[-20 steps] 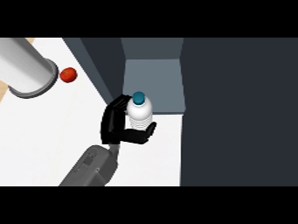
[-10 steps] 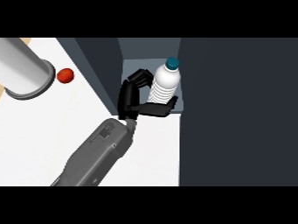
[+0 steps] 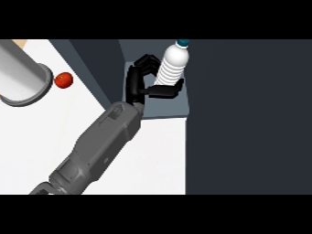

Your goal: Pick up the bottled water, place it into the cabinet and close the cabinet

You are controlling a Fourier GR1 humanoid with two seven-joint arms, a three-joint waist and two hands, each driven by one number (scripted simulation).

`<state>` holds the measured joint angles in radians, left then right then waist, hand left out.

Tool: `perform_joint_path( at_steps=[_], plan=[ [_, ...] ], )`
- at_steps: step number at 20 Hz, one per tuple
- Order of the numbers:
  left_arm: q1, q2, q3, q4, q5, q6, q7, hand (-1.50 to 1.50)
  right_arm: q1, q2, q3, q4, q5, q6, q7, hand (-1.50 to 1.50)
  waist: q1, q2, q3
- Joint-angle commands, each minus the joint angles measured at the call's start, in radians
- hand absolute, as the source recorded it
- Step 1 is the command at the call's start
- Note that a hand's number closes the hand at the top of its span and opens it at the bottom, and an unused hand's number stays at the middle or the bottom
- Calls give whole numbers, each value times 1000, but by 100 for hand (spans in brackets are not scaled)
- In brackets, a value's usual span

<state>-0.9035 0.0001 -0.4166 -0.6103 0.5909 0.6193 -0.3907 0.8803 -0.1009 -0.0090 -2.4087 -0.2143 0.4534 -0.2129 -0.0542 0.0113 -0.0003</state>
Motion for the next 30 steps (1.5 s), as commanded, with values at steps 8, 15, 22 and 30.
perform_joint_path(
  at_steps=[8, 15, 22, 30],
  plan=[
    [-150, 16, 102, 339, -21, 53, -36, 150, 16, 16, 17, -91, -84, -4, 58, -150, -14, 14, -2],
    [-182, 70, 132, 450, -40, 28, -118, 150, -27, 2, -16, -32, -102, 23, 19, -150, -26, 20, -1],
    [-277, 67, 102, 523, -96, 117, -128, -150, -38, -11, -21, -35, -98, 41, 9, -150, -40, 28, -1],
    [-287, 82, 121, 519, -91, -27, -155, -150, 7, -15, -15, -31, -101, 70, 2, -150, -49, 24, -2]
  ],
)
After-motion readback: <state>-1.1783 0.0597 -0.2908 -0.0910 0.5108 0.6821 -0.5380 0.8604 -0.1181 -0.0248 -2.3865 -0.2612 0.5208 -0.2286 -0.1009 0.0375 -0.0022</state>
